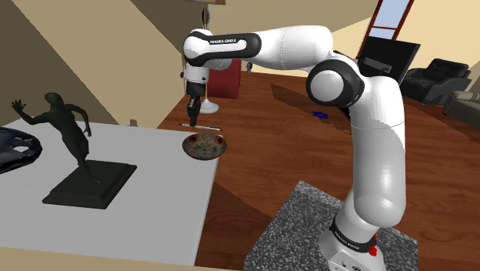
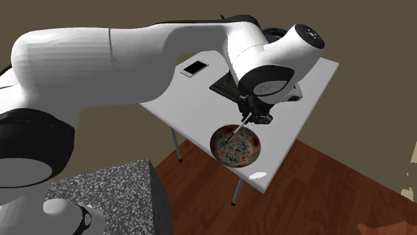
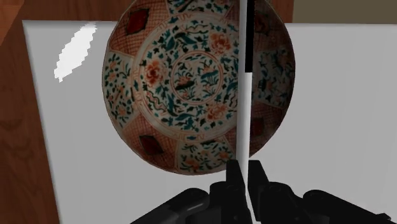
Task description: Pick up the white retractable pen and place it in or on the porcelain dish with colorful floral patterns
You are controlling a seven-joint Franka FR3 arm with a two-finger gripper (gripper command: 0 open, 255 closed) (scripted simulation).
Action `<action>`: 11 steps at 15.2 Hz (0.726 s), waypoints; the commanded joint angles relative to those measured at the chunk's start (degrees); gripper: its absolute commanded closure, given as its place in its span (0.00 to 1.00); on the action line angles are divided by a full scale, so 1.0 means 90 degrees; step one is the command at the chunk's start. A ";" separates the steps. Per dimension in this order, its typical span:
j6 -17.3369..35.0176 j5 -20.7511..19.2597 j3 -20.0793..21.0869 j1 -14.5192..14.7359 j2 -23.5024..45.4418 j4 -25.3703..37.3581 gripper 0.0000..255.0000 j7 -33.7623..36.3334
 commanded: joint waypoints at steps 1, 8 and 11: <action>0.0116 0.0003 -0.0007 -0.0015 0.0024 -0.0103 1.00 -0.0059; 0.0658 0.0027 -0.0008 -0.0004 0.0093 -0.0591 1.00 -0.0187; 0.0882 0.0038 -0.0008 0.0001 0.0143 -0.0770 1.00 -0.0240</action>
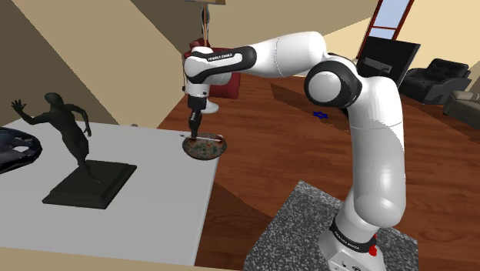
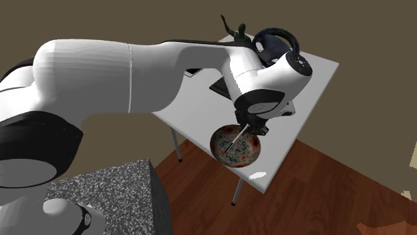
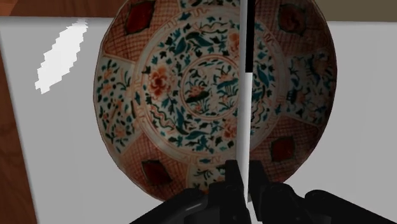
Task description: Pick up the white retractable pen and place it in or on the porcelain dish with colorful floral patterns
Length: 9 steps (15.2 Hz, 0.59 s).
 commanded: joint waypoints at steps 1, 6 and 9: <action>0.0138 0.0005 0.0001 0.0007 0.0066 -0.0070 1.00 -0.0028; 0.0330 0.0016 0.0002 0.0011 0.0124 -0.0210 1.00 -0.0074; 0.0330 0.0016 0.0002 0.0011 0.0124 -0.0210 1.00 -0.0074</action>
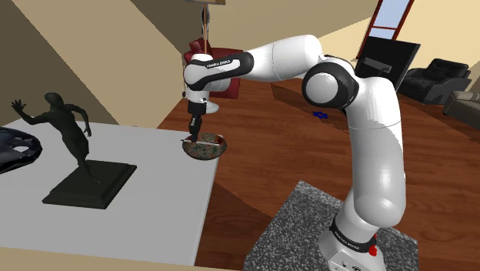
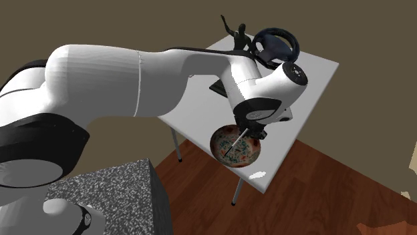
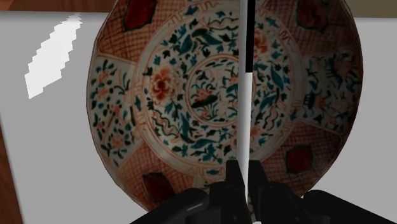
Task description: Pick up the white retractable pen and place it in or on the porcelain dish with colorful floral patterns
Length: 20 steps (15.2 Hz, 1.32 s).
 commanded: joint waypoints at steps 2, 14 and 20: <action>0.0001 0.0000 0.0000 0.0000 0.0000 -0.0001 1.00 0.0000; -0.0767 -0.0041 -0.0039 -0.0104 -0.0054 0.0700 0.00 0.0053; -0.0768 -0.0041 -0.0039 -0.0104 -0.0053 0.0702 0.00 0.0053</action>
